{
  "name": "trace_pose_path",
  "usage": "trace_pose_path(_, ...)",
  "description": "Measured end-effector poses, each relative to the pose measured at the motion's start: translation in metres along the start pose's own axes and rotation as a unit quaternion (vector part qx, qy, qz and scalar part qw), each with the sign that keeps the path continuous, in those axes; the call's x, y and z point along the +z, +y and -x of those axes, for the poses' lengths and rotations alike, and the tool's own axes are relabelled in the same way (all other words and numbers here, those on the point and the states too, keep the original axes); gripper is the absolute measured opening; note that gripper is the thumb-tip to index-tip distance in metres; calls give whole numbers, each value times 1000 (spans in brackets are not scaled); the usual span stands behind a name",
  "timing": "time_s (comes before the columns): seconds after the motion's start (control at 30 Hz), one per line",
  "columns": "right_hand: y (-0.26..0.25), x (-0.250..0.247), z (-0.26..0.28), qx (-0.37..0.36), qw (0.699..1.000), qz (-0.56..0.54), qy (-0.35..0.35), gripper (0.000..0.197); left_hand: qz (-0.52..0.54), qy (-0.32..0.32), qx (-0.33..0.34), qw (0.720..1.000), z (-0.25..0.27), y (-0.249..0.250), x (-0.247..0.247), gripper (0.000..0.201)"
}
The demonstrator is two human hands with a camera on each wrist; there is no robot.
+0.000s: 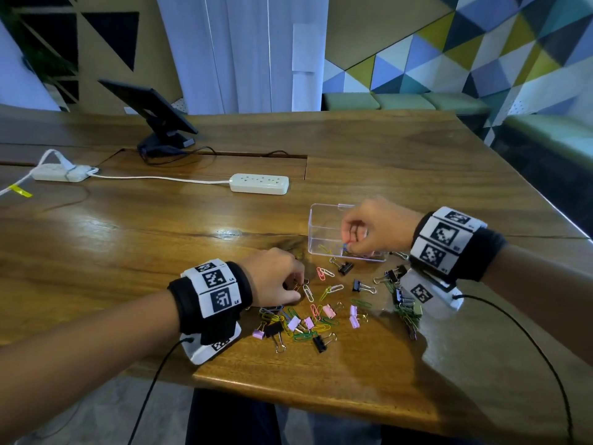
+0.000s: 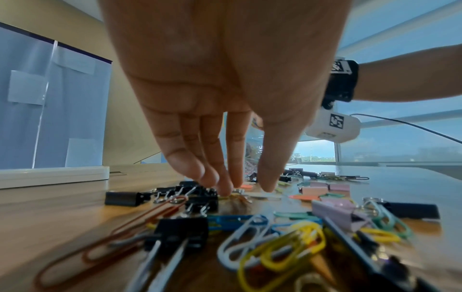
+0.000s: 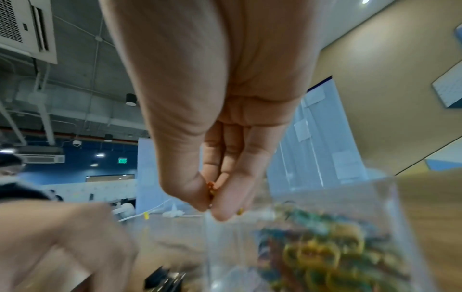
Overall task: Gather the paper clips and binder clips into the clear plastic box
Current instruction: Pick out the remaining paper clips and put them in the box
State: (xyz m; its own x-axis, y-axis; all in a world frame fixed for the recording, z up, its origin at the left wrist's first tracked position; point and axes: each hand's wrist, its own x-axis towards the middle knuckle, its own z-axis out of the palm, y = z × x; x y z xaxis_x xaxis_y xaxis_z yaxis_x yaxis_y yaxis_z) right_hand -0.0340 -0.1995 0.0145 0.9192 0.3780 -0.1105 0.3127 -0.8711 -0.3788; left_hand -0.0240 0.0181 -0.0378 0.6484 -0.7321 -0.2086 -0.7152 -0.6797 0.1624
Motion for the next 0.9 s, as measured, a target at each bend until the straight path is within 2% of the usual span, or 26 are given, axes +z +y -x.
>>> trace_pose_path(0.17,20,-29,-1,55,994,56,76,7,-20,-28,-4,999,-7,3,1,23)
trace_pose_path(0.37,33,-19,-4,88,985,127,80,9,24,-27,5,999,-10,7,1,16)
trace_pose_path(0.53,29,-9,-2,56,984,154,75,18,30,-26,12,999,-12,9,1,17)
trace_pose_path(0.7,19,-7,3,26,974,216,69,35,7,-30,12,999,-14,9,1,28)
trace_pose_path(0.8,3,2,7,-21,976,209,64,31,1,-36,8,999,-16,8,-1,34)
trace_pose_path(0.9,-9,20,7,-60,980,191,4,23,3,-36,2,999,-18,8,-2,37)
